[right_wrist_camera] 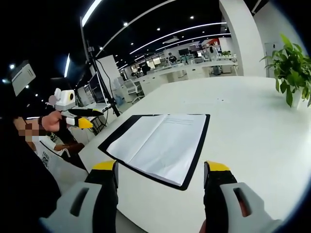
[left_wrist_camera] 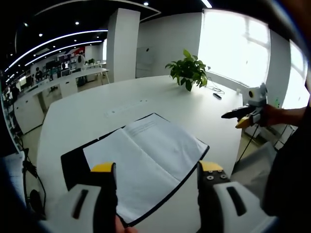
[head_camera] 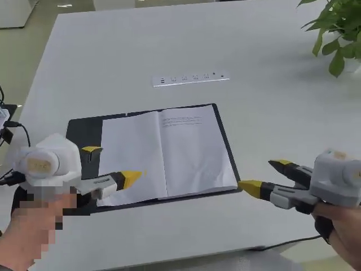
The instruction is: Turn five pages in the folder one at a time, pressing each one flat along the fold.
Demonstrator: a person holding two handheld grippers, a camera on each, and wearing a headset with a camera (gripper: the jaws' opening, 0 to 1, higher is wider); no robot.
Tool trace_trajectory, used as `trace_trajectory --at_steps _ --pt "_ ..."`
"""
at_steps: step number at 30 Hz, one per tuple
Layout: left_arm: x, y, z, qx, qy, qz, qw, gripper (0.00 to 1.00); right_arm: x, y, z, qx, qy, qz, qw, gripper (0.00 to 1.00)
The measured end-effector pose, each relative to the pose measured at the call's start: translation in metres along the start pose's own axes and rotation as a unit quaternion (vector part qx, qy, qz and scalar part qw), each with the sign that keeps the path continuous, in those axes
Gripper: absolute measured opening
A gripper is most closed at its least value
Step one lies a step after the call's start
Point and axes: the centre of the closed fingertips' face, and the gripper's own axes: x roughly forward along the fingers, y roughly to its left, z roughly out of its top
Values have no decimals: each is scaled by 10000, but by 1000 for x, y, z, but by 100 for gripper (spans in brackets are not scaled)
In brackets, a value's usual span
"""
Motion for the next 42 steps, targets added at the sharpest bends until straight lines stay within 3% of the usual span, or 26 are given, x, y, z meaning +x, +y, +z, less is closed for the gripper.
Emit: trace_trajectory --at_steps 4,14,29,35,42 --pt "22 -13 6 105 -3 -218 9997 66 0 -2 -1 13 -1 -6 10000 71" --pt "73 -46 2 393 287 -691 9964 66 -2 -3 -5 6 66 8 10000 70" --pt "144 -85 11 537 419 -960 9931 66 -4 -6 -13 3 214 65 9998 70" --pt "172 -105 3 714 621 -1025 9902 66 -5 -7 -10 59 139 114 9998 68" --pt "206 -108 -22 899 962 -864 9875 67 -5 -11 -11 180 87 117 9997 67"
